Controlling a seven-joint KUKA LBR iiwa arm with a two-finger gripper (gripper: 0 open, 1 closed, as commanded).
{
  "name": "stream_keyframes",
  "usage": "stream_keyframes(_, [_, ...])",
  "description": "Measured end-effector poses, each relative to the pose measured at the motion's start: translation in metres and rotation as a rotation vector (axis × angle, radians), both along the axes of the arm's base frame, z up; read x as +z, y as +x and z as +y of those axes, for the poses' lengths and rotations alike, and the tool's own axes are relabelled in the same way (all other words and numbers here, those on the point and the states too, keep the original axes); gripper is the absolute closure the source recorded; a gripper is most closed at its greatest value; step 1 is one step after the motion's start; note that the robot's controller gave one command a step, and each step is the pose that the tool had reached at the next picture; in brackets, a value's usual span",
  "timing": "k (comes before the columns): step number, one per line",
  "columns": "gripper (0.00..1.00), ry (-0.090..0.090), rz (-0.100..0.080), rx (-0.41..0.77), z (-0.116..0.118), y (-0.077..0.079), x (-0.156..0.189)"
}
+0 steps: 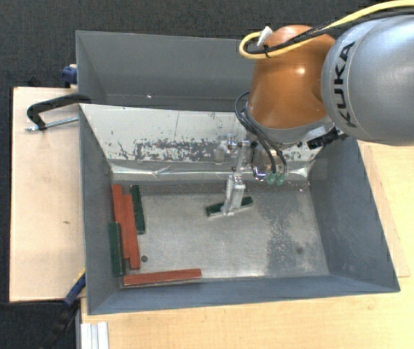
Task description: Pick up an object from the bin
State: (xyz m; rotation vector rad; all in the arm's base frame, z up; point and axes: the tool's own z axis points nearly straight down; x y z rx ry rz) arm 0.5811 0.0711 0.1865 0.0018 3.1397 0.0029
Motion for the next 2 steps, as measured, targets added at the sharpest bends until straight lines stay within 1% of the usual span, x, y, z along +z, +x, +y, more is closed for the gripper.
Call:
stream_keyframes(1, [0.00,0.000,0.000,0.000,0.000,0.000,0.000])
stream_keyframes(2, [0.00,0.000,0.001,0.350,-0.023,-0.001,-0.040])
